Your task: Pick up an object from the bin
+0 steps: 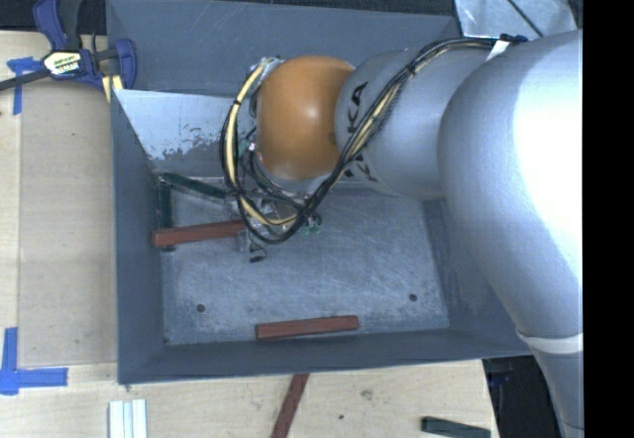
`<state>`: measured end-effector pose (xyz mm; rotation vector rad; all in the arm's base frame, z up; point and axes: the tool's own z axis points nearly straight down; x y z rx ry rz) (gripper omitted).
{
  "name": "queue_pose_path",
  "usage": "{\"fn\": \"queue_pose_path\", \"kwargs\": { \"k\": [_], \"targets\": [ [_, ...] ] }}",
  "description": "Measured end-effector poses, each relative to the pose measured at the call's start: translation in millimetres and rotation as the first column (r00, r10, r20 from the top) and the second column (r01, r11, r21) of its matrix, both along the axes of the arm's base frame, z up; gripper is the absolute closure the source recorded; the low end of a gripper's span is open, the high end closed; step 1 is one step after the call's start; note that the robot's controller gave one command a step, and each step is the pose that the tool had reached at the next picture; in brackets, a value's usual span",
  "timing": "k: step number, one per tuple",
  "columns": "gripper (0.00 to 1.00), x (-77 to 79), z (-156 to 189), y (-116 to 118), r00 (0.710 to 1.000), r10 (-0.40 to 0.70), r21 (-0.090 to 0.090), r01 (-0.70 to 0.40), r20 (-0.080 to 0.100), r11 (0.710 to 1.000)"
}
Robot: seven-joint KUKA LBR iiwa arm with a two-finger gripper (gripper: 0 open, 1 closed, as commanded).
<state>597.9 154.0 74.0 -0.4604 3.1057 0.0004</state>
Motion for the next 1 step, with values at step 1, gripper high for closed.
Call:
{"fn": "queue_pose_path", "kwargs": {
  "k": [1],
  "targets": [
    [1.0, 9.7, 144.6, 1.6, 0.999, -0.05, 0.001, 0.05, 0.003, 0.999]
  ]
}}
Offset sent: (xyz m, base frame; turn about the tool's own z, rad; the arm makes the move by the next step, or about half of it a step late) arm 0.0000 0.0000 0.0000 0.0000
